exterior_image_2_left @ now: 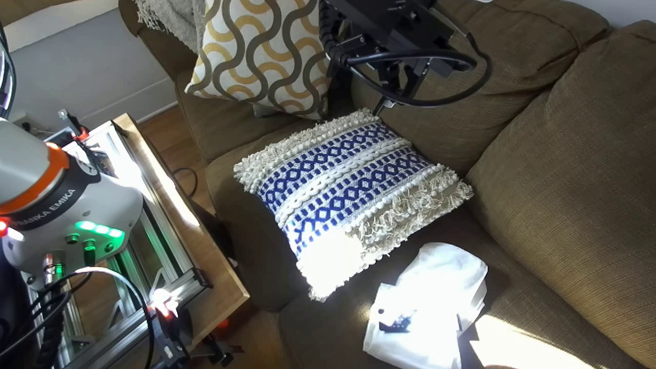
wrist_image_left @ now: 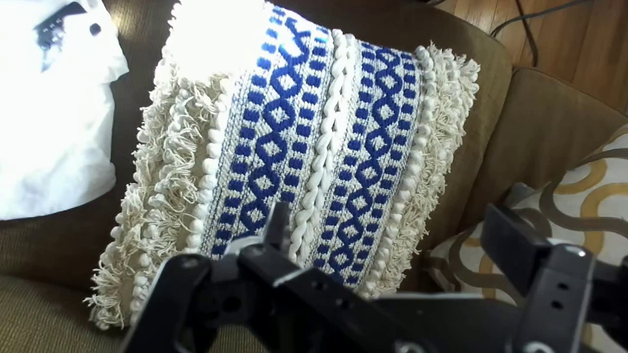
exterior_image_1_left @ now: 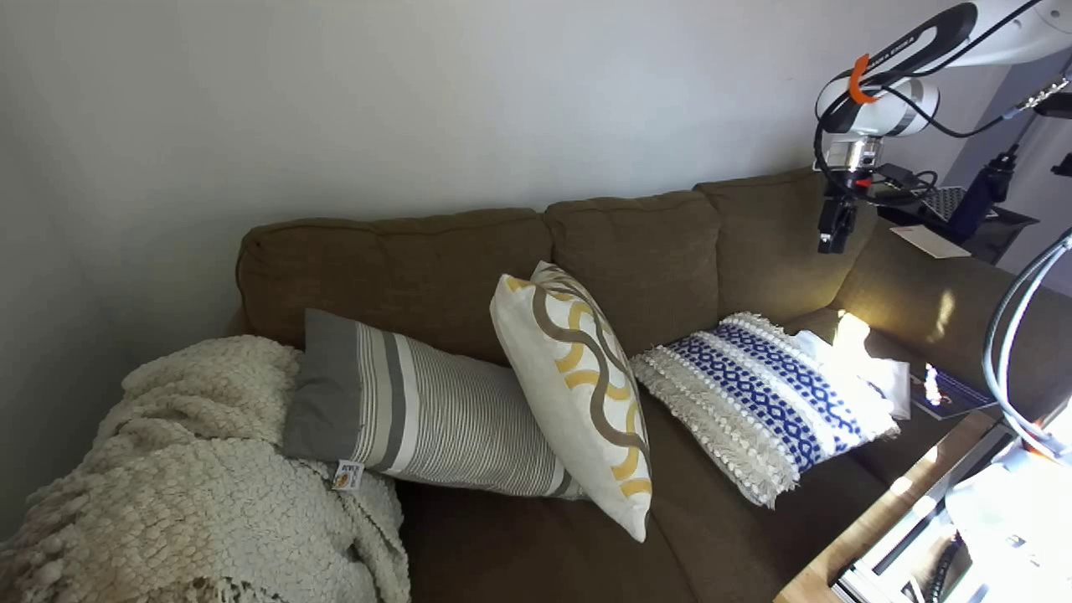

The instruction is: Put the pillow upright

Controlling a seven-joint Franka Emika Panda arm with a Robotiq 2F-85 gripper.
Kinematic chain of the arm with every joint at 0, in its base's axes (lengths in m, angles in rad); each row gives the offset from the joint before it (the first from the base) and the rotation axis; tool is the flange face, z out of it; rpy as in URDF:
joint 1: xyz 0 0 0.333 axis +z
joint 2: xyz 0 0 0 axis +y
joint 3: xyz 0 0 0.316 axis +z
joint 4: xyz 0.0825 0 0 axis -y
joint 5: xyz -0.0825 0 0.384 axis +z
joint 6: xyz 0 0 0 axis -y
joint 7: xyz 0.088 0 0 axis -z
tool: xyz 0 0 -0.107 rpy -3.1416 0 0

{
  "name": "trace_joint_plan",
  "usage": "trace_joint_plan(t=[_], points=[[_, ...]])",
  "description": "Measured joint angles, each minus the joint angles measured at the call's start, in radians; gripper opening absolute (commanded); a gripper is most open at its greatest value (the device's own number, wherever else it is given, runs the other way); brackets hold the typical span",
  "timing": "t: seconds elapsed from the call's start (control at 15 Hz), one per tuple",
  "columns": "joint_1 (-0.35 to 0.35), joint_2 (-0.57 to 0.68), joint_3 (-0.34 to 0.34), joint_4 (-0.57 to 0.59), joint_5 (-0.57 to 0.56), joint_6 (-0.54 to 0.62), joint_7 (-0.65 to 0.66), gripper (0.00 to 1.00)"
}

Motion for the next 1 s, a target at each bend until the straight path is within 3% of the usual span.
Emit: trace_joint_plan(t=[0.2,0.47,1.0], points=[[-0.031,0.045,0.018,0.028,0.004,0.019,0.008,1.00],[-0.131,0.245,0.032,0.149,0.024,0.041,0.005,1.00],[-0.327,0.646,0.077,0.545,0.024,-0.269,0.015,1.00]])
